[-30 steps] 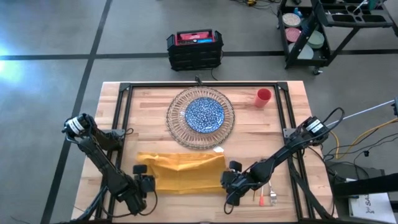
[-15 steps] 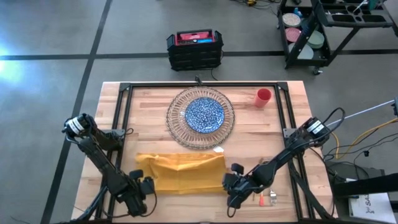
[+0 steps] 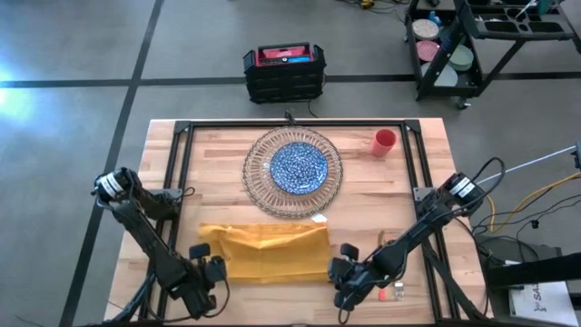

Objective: Set table place
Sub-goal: Fold the yellow napkin

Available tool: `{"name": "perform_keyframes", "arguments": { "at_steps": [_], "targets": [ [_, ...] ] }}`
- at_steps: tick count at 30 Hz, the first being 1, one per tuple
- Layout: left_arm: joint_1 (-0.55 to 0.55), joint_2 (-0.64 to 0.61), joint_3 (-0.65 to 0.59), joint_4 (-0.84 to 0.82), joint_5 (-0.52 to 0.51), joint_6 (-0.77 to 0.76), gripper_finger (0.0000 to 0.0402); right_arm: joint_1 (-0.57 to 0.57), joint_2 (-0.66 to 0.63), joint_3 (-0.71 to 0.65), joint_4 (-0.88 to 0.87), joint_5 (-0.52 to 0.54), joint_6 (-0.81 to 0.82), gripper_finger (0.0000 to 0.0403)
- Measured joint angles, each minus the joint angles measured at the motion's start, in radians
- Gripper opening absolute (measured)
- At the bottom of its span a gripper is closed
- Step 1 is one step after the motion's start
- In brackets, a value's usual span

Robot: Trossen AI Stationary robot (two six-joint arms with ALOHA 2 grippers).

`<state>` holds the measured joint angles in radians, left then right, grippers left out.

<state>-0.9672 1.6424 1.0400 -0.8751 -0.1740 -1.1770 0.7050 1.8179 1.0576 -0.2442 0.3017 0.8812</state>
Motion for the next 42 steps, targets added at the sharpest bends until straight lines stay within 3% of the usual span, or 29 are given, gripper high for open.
{"name": "perform_keyframes", "arguments": {
  "at_steps": [10,15,19,27,34,42],
  "targets": [
    [0.0,0.0,-0.065,0.012,-0.001,0.044,0.0147,0.035,0.0,0.0,0.001,0.039,0.046,0.0103],
    [0.0,0.0,-0.104,0.018,0.0,0.045,0.0171,0.05,0.0,0.0,0.004,0.04,0.064,0.0093],
    [0.0,0.0,-0.119,0.045,0.0,0.043,0.0147,0.066,0.0,0.0,0.021,0.041,0.07,0.0082],
    [0.0,-0.001,-0.091,0.086,0.047,0.042,0.001,0.088,0.0,0.0,0.026,0.067,0.098,0.0065],
    [0.0,-0.001,-0.038,0.089,0.081,0.008,0.0002,0.096,0.0,0.0,0.027,0.067,0.117,0.0065],
    [-0.002,-0.001,0.13,0.098,0.082,-0.048,0.0,0.1,0.0,0.0,0.029,0.068,0.122,0.0068]
  ]
}}
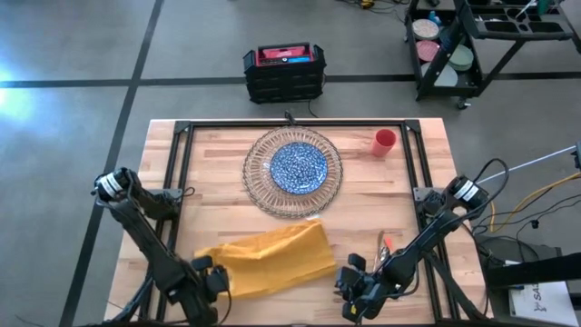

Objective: Set table place
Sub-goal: Fold the yellow napkin

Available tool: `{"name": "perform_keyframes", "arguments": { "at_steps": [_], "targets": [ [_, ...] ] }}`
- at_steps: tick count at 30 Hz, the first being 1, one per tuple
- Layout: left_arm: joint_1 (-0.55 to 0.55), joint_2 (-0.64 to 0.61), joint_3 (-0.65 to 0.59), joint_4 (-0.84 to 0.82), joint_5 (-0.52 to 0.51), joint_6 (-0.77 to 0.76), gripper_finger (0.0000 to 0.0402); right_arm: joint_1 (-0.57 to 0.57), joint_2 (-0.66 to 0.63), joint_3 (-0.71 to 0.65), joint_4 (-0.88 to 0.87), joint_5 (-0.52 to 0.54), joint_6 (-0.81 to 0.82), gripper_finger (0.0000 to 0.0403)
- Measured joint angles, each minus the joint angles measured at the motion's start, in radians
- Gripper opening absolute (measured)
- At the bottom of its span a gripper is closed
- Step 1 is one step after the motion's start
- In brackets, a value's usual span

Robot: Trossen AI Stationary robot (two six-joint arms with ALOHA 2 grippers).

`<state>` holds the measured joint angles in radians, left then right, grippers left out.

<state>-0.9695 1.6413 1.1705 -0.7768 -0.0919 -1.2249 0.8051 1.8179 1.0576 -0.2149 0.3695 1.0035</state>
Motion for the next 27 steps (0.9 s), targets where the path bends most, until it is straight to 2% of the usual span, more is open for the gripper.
{"name": "perform_keyframes", "arguments": {
  "at_steps": [4,8,14,18,23,27],
  "targets": [
    [-0.003,0.017,0.08,0.009,-0.005,-0.033,0.0,0.002,0.0,0.0,0.0,0.01,-0.001,0.0058],
    [-0.006,0.117,0.13,0.054,-0.001,-0.034,0.0,0.002,0.0,0.0,0.0,0.038,-0.008,0.0053],
    [-0.007,0.312,0.178,0.096,0.126,-0.018,0.0,-0.008,0.0,0.0,0.004,0.094,-0.029,0.0051],
    [-0.007,0.372,0.202,0.099,0.189,-0.016,0.0,-0.038,0.0,0.0,0.006,0.098,-0.055,0.0037],
    [-0.009,0.368,0.213,0.084,0.169,0.004,0.0,-0.113,0.0,0.0,0.014,0.112,-0.133,0.0011],
    [-0.01,0.334,0.215,0.058,0.079,0.011,0.0,-0.185,0.0,0.0,0.015,0.113,-0.191,0.0001]
  ]
}}
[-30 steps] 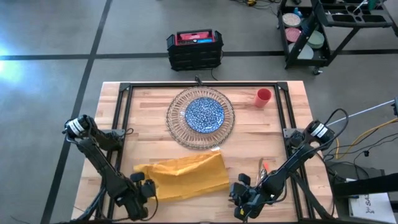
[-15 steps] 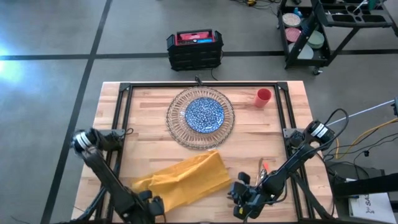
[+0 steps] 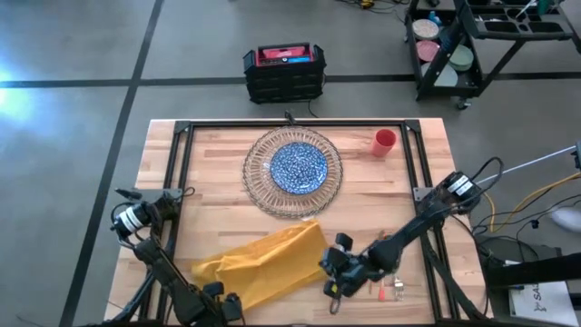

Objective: Set table place
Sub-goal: Fold the yellow napkin

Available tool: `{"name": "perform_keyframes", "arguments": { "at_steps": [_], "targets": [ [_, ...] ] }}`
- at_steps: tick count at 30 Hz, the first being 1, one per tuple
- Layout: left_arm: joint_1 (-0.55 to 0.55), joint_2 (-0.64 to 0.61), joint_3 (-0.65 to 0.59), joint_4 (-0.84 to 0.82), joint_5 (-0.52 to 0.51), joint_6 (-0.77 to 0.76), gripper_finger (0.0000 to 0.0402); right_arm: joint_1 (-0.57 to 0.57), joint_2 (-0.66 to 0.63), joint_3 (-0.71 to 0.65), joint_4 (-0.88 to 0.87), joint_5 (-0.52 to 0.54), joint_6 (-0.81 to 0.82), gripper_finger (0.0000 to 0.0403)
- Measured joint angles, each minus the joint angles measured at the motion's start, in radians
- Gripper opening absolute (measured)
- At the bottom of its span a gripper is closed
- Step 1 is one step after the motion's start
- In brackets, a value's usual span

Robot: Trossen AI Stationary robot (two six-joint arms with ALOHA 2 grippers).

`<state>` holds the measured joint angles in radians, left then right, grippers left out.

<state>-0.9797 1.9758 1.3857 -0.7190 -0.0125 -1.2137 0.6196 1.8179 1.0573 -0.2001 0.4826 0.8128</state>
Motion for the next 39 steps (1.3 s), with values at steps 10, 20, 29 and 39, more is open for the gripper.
{"name": "perform_keyframes", "arguments": {
  "at_steps": [10,20,29,39],
  "targets": [
    [0.0,-0.026,-0.012,-0.023,-0.052,-0.003,0.0,-0.039,0.0,-0.027,-0.012,-0.145,0.03,0.0],
    [0.0,-0.025,-0.018,-0.024,-0.055,-0.025,0.0,0.062,0.0,-0.033,-0.146,-0.237,0.193,0.0],
    [0.0,-0.025,-0.019,-0.024,-0.055,-0.03,0.0,0.201,0.0,0.024,-0.152,-0.237,0.296,0.0],
    [0.001,-0.025,-0.019,-0.109,-0.056,0.02,0.0,0.077,-0.001,0.105,-0.161,-0.009,0.068,0.0]
  ]
}}
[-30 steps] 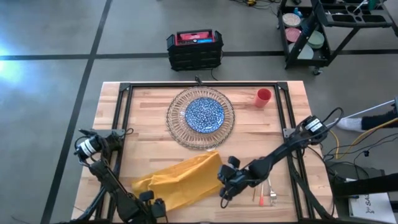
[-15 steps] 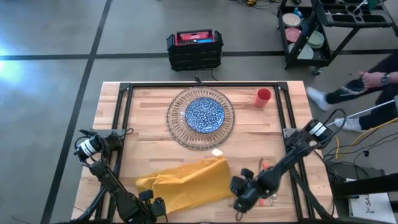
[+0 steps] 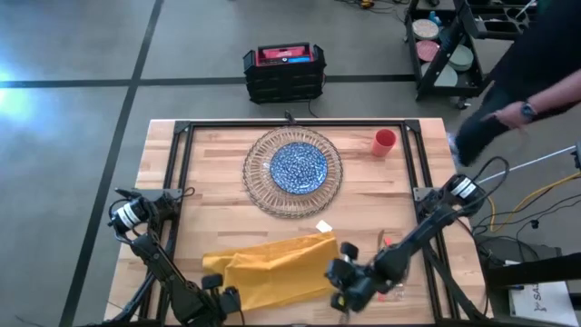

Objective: Set table place
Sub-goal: Fold the yellow napkin

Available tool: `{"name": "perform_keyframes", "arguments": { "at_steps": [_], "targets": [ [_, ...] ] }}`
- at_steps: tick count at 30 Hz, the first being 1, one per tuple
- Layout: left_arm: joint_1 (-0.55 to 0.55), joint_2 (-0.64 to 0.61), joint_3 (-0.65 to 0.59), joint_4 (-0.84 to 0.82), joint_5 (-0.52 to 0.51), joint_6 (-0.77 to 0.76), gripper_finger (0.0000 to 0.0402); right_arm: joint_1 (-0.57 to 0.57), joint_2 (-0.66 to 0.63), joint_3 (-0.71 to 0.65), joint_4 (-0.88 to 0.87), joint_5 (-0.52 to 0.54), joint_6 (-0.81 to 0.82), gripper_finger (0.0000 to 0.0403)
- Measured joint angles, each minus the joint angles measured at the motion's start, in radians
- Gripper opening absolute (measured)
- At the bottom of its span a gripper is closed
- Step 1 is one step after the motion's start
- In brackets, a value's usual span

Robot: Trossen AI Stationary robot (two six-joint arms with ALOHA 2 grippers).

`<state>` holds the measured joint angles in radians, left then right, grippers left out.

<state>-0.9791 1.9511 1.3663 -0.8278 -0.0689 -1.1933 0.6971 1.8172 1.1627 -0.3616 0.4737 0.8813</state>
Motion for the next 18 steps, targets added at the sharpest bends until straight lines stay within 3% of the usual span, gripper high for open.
{"name": "perform_keyframes", "arguments": {
  "at_steps": [6,18],
  "targets": [
    [-0.011,0.0,-0.002,-0.05,-0.001,-0.017,0.0,-0.063,0.046,-0.011,0.003,-0.054,-0.019,0.0],
    [-0.014,0.011,-0.002,-0.032,-0.074,-0.231,0.0,-0.011,0.139,-0.01,0.021,-0.12,0.088,0.0]
  ]
}}
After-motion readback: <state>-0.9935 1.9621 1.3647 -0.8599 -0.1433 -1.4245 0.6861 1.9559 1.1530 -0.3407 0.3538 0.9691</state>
